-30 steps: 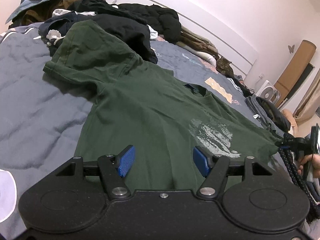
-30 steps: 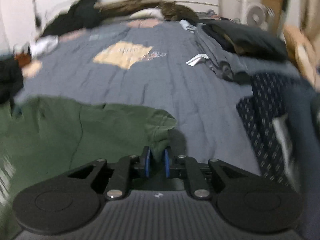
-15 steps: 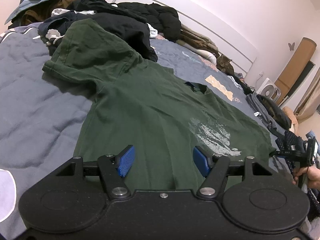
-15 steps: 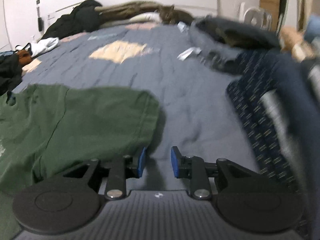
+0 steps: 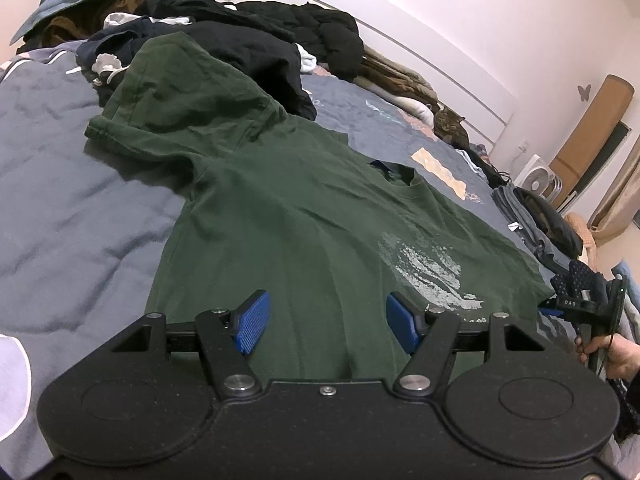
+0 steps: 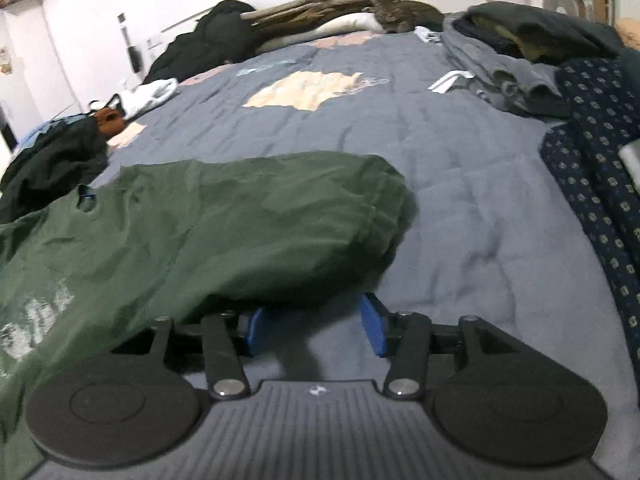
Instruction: Fold clothes
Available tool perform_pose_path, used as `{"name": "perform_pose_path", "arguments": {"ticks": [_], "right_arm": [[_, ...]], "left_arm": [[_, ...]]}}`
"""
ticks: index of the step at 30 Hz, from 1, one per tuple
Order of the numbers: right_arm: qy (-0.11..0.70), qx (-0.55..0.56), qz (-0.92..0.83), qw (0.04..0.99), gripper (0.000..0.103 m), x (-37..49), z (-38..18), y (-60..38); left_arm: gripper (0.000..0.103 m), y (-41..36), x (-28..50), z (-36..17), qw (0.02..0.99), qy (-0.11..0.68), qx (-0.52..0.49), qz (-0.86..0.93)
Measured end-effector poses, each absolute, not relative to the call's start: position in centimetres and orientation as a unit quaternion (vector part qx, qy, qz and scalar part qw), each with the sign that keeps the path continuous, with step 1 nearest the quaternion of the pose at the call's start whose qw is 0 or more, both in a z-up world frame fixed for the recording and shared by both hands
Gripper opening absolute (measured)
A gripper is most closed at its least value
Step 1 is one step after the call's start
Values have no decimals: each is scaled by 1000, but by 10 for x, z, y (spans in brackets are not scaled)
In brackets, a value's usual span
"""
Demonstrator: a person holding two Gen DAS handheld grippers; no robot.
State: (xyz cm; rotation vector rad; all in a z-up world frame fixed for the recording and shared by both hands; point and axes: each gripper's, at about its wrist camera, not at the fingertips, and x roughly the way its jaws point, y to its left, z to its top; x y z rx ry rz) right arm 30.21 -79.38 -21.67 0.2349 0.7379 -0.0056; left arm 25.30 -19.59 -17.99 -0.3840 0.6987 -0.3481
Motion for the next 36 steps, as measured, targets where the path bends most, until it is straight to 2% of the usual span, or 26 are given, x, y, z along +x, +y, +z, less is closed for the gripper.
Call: {"name": "perform_pose_path", "arguments": {"ticks": [2,3,4,5,12,15,18,20,24,29,31,33,36], "right_arm": [[352,92,-11,931,45,300,-216,-789],[343,78,-16,936,32,299,-214,-787],[333,62,-22,941,15,297,-211,-784],[319,43,-29,946,10,293,-206,-780],[255,-196,-46,946,6,268,-167,-748],[275,-295,-35,915,0,259,-164,-737],[327,-342,-35,881,0,256,-172,-740],[356,-315,-39,879,0,259,-176,-747],[357,-167,-32,918,4,260,-169,-760],[282,27,-17,959,12,257,-148,-764],[254,105,7,961,20,262,-144,-763],[266,133,27,954,22,277,-154,-756],[322,105,13,941,23,300,-182,-740]], "left_arm": [[63,-196,253,-180,907,339,-185,-169],[64,-196,253,-180,907,339,-184,-169],[63,-196,253,-180,907,340,-184,-169],[63,-196,253,-181,906,341,-185,-168],[63,-196,253,-181,906,340,-186,-168],[63,-195,253,-181,906,341,-189,-167],[63,-196,252,-179,906,339,-189,-169],[64,-197,252,-179,906,339,-188,-170],[63,-197,252,-179,905,341,-189,-170],[64,-198,251,-178,904,341,-190,-174],[64,-199,251,-178,905,341,-187,-175],[64,-198,251,-178,904,342,-188,-175],[64,-198,252,-179,902,346,-191,-175]]}}
